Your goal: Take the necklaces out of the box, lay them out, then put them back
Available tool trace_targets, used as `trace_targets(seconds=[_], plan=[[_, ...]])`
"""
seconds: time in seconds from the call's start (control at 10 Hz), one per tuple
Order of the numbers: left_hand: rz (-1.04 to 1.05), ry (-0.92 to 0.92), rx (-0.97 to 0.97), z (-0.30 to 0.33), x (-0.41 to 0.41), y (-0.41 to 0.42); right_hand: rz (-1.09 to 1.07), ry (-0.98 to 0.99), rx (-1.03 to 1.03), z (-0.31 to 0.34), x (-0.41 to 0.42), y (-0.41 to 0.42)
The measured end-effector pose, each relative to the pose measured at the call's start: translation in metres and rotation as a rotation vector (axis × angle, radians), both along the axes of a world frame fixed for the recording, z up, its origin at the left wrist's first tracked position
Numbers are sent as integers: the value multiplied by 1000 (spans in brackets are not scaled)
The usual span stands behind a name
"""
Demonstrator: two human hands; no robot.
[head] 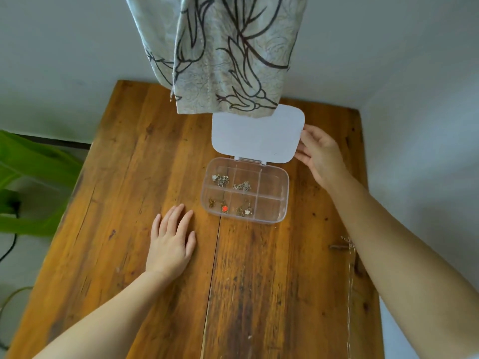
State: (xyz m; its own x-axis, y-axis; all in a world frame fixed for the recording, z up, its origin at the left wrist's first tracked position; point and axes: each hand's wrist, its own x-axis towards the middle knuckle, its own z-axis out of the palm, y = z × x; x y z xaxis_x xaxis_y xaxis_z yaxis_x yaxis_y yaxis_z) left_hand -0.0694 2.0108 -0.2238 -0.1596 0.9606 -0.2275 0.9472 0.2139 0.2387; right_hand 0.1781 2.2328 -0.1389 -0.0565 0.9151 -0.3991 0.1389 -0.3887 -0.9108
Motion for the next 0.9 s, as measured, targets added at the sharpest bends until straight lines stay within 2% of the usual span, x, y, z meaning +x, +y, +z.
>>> trace_targets(seconds=[0.3, 0.5, 0.8, 0.9], plan=[[-10, 6, 13, -5, -1, 0, 409, -504, 517, -11, 31, -80], [-2, 2, 35, -7, 0, -1, 628, -747, 508, -33, 38, -100], [-15, -15, 65, -7, -1, 0, 691, -891, 402, -32, 34, -114], [-14, -49, 8, 3, -1, 1, 720, -936, 319, -20, 30, -124]])
